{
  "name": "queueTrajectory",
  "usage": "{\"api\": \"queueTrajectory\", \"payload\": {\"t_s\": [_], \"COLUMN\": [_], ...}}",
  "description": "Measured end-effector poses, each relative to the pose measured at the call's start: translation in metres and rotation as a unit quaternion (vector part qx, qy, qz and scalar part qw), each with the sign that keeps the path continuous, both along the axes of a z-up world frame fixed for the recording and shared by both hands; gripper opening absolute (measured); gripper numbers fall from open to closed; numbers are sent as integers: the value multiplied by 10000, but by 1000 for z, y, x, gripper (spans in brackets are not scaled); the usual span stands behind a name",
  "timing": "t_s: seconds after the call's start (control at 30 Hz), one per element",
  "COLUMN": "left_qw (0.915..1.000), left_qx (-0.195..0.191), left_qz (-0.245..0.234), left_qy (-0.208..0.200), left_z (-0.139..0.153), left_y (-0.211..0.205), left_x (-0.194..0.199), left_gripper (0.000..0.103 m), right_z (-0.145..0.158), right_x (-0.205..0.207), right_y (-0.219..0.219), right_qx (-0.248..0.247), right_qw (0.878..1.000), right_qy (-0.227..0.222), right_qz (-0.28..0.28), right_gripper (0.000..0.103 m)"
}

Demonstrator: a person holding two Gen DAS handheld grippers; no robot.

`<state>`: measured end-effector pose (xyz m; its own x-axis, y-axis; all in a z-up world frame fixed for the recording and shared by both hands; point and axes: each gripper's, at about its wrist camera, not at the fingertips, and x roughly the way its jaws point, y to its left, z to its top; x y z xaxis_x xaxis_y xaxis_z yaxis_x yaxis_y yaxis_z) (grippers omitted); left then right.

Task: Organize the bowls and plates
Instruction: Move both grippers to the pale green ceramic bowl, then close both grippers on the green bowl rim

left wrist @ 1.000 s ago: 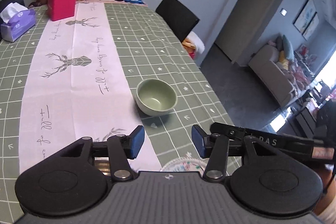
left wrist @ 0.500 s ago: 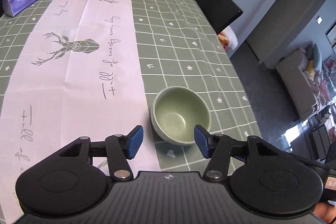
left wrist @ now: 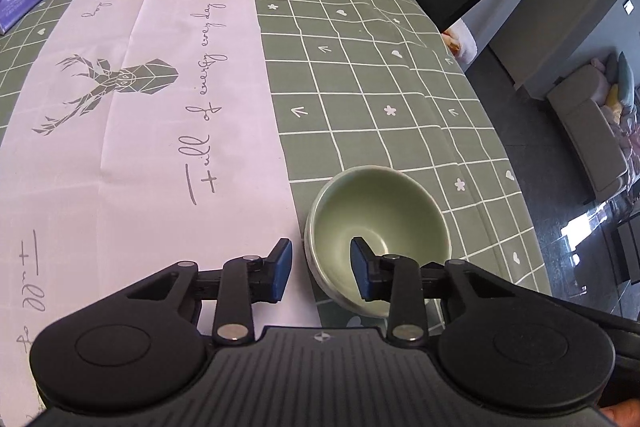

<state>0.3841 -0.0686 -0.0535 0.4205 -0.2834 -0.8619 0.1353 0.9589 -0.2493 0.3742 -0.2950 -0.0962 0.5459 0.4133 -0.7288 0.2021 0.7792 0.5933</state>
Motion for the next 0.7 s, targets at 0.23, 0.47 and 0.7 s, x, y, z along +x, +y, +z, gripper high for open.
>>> {"api": "queueTrajectory", "payload": {"t_s": [0.23, 0.47, 0.7], "left_qw": [9999, 9998, 9986], "left_qx": [70, 128, 515], "left_qz": [12, -22, -109], "left_qy": [104, 145, 88], "left_z": [-10, -14, -13], "left_y": [-3, -7, -18], "left_x": [8, 11, 9], "left_gripper": [32, 24, 13], "right_z": [-3, -4, -5], "right_x": [5, 6, 7], "right_y": [3, 5, 6], "right_qx": [-27, -53, -97], "right_qw": [10000, 9999, 9999], "right_qy": [31, 21, 18], "right_qz": [60, 93, 117], "right_gripper": [22, 19, 19]}}
